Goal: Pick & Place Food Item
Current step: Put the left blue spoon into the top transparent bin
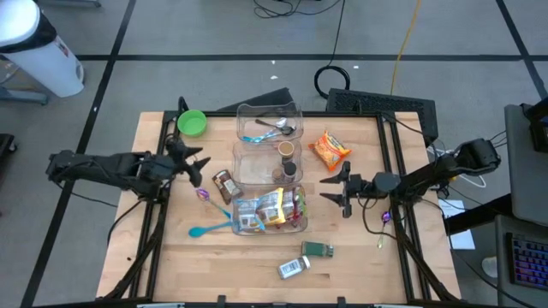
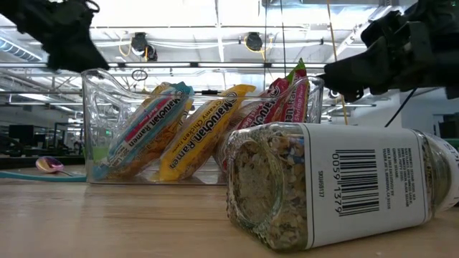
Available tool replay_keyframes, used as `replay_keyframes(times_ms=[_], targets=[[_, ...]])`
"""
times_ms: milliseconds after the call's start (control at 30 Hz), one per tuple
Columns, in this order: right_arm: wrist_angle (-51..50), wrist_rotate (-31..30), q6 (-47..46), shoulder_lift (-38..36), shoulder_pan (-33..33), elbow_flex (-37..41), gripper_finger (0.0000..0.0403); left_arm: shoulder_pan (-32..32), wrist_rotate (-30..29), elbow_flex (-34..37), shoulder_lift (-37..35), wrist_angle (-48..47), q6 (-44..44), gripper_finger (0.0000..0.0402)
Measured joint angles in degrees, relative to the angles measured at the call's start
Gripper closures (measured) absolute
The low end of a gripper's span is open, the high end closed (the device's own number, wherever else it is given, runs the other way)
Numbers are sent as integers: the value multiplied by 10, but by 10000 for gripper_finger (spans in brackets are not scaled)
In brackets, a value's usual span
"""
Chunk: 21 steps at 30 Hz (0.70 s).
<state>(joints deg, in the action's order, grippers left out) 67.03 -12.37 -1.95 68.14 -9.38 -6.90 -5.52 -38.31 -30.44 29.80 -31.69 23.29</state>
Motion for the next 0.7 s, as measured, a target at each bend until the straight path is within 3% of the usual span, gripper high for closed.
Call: replay_keyframes(times_ms=[100,267,400,567,700], targets=[[-3,63,-12,0,32,0,204,0,75,-31,1,-100,92,180],[0,112,-21,0,59,0,204,0,181,-29,2,-156,193,190],[-1,119,-23,0,60,0,204,0,188,-15,5,-202,272,198],[-8,179,-49,0,59,0,204,0,192,6,27,-245,355,210],[-23,202,-74,0,58,0,204,0,237,32,58,-234,384,212]])
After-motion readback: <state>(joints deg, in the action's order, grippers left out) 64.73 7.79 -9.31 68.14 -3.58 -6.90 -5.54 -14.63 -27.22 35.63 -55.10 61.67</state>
